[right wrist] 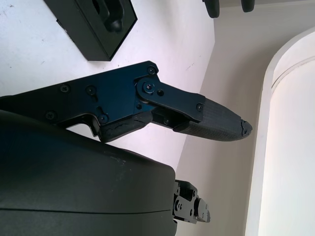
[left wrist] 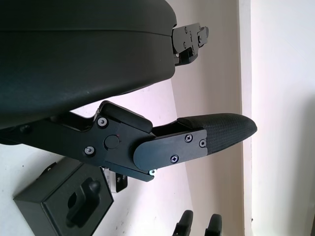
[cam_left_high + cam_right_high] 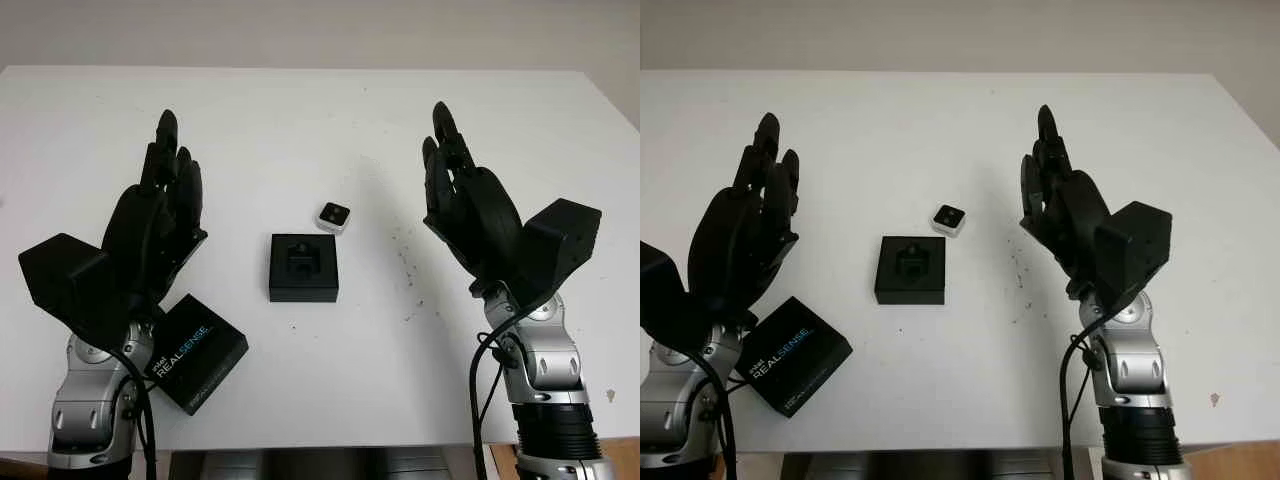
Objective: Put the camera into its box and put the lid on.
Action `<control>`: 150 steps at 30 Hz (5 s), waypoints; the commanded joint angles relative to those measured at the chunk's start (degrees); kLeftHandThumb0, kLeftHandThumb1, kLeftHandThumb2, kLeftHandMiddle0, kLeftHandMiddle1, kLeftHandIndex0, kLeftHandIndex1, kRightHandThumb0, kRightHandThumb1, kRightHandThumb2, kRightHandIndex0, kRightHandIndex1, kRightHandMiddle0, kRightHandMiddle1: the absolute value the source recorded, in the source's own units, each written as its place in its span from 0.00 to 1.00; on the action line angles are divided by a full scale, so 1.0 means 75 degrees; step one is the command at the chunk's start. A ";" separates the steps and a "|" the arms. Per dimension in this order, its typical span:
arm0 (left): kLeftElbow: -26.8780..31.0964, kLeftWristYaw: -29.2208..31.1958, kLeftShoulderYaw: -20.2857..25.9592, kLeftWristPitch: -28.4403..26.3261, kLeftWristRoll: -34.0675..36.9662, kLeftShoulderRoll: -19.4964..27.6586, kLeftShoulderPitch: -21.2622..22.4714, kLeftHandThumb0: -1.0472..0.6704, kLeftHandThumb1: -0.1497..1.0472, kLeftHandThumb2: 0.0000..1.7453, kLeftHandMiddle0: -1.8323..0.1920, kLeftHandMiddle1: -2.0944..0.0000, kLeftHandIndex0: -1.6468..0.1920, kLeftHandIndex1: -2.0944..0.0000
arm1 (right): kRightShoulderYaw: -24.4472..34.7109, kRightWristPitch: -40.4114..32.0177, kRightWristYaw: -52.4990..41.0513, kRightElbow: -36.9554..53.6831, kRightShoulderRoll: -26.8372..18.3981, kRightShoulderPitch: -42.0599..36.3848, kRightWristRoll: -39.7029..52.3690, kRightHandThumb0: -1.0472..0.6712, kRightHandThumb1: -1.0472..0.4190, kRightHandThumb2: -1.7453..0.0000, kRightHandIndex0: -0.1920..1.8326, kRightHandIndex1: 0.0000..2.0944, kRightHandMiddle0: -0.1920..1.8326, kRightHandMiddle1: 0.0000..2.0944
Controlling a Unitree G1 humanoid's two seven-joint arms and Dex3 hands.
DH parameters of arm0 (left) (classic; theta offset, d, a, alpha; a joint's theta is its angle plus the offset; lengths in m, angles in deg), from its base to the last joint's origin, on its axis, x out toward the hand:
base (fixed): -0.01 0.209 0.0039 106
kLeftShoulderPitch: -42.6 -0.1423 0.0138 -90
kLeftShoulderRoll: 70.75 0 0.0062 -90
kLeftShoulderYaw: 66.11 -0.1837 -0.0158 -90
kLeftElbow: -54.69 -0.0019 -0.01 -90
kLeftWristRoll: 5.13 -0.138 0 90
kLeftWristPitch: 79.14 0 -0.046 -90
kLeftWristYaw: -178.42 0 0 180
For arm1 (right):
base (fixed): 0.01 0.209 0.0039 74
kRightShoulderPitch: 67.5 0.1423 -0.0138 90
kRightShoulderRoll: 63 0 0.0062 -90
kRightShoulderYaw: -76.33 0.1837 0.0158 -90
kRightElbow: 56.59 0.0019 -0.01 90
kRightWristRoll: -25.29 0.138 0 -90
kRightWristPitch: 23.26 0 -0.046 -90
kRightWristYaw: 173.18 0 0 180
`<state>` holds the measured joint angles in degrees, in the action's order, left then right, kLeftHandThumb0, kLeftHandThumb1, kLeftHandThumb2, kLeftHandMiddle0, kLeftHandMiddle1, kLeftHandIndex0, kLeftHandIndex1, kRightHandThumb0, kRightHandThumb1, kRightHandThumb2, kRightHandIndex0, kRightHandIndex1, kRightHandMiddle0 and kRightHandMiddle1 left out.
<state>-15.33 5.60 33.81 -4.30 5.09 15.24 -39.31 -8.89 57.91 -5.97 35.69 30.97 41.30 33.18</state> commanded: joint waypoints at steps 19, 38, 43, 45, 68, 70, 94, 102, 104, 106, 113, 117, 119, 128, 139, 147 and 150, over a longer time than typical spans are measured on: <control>0.0177 0.0067 0.0086 0.0100 0.0031 0.0045 -0.0158 0.15 1.00 0.38 0.99 0.97 0.99 0.97 | -0.0485 0.1552 -0.0670 -0.2732 -0.1747 0.2569 -0.1711 0.35 0.13 0.97 0.24 0.13 0.06 0.41; 0.0223 0.0010 0.0125 0.0010 0.0026 0.0056 -0.0154 0.15 1.00 0.38 0.99 0.98 0.99 0.97 | -0.3756 0.6653 0.0683 -0.8586 -0.2827 0.6884 -0.6315 0.40 0.20 0.97 0.29 0.14 0.25 0.23; 0.0180 0.0027 0.0127 0.0035 0.0025 0.0076 -0.0132 0.15 1.00 0.38 0.99 0.97 0.99 0.97 | -0.4441 0.6805 0.1295 -0.8796 -0.2770 0.7137 -0.7131 0.41 0.18 0.97 0.31 0.08 0.30 0.14; 0.0145 0.0033 0.0137 0.0057 0.0027 0.0083 -0.0126 0.15 1.00 0.38 0.99 0.97 0.99 0.97 | -0.4599 0.6892 0.1532 -0.8885 -0.2722 0.7178 -0.7287 0.41 0.18 0.97 0.32 0.08 0.30 0.13; 0.0283 -0.0053 0.0132 0.0015 -0.0071 0.0096 -0.0275 0.15 1.00 0.38 0.99 0.97 0.99 0.97 | -0.5432 0.7093 0.2922 -0.9654 -0.1939 0.7273 -0.7774 0.42 0.16 0.97 0.36 0.09 0.33 0.15; 0.0305 -0.0054 0.0141 0.0025 -0.0066 0.0092 -0.0304 0.15 1.00 0.38 0.99 0.97 0.99 0.97 | -0.5491 0.7031 0.2999 -0.9679 -0.1901 0.7262 -0.7837 0.42 0.16 0.97 0.36 0.09 0.33 0.15; 0.0524 -0.0037 0.0133 -0.0123 -0.0108 0.0075 -0.0464 0.16 1.00 0.38 0.99 0.98 1.00 0.98 | -0.6050 0.6693 0.3297 -0.9828 -0.1965 0.7271 -0.8299 0.42 0.15 0.97 0.36 0.07 0.34 0.14; 0.0626 -0.0089 0.0114 -0.0189 -0.0144 0.0054 -0.0514 0.16 1.00 0.38 0.99 0.97 0.99 0.97 | -0.6212 0.6582 0.3893 -0.9962 -0.1881 0.7135 -0.8509 0.44 0.14 0.97 0.41 0.09 0.38 0.15; 0.0653 -0.0102 0.0112 -0.0204 -0.0154 0.0050 -0.0529 0.15 1.00 0.38 0.99 0.97 0.99 0.97 | -0.6265 0.6542 0.3981 -1.0016 -0.1862 0.7130 -0.8539 0.44 0.13 0.97 0.41 0.09 0.39 0.15; 0.0680 -0.0105 0.0108 -0.0223 -0.0157 0.0047 -0.0542 0.15 1.00 0.38 0.99 0.97 0.99 0.97 | -0.6305 0.6530 0.4038 -1.0050 -0.1853 0.7126 -0.8546 0.44 0.13 0.97 0.41 0.09 0.39 0.15; 0.0713 -0.0100 0.0052 -0.0261 -0.0161 0.0017 -0.0583 0.16 1.00 0.39 0.99 0.97 1.00 0.98 | -0.6427 0.6348 0.3872 -1.0112 -0.1774 0.7086 -0.8567 0.44 0.14 0.97 0.40 0.08 0.38 0.14; 0.0745 -0.0174 0.0007 -0.0280 -0.0217 -0.0013 -0.0600 0.16 1.00 0.39 0.99 0.97 0.99 0.98 | -0.6423 0.6360 0.3733 -1.0137 -0.1731 0.7042 -0.8495 0.44 0.13 0.97 0.41 0.08 0.39 0.14; 0.0749 -0.0182 -0.0011 -0.0268 -0.0221 -0.0014 -0.0609 0.17 1.00 0.39 0.99 0.97 1.00 0.98 | -0.6444 0.6385 0.3671 -1.0136 -0.1713 0.7027 -0.8499 0.45 0.14 0.97 0.41 0.08 0.39 0.14; 0.0722 -0.0206 -0.0044 -0.0289 -0.0223 -0.0030 -0.0602 0.16 1.00 0.39 0.99 0.97 1.00 0.98 | -0.6533 0.6409 0.3702 -1.0117 -0.1676 0.6989 -0.8522 0.44 0.14 0.97 0.41 0.07 0.39 0.13; 0.0754 -0.0244 -0.0053 -0.0360 -0.0247 -0.0023 -0.0594 0.16 1.00 0.39 0.99 0.97 1.00 0.98 | -0.6555 0.6424 0.3727 -1.0124 -0.1659 0.7036 -0.8539 0.45 0.11 0.96 0.45 0.08 0.43 0.15; 0.0738 -0.0253 -0.0044 -0.0333 -0.0283 -0.0046 -0.0607 0.16 1.00 0.38 0.99 0.97 1.00 0.97 | -0.6878 0.6384 0.4412 -1.0134 -0.1712 0.7064 -0.8908 0.43 0.09 0.97 0.27 0.68 0.37 0.48; 0.0729 -0.0235 -0.0047 -0.0320 -0.0320 -0.0024 -0.0607 0.16 1.00 0.37 0.98 0.97 1.00 0.97 | -0.6871 0.6361 0.4444 -1.0162 -0.1723 0.7062 -0.8871 0.42 0.09 0.97 0.26 0.68 0.38 0.46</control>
<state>-10.90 3.92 33.56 -6.92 2.85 14.93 -43.40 -60.16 105.68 27.41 -40.15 18.27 94.53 -33.14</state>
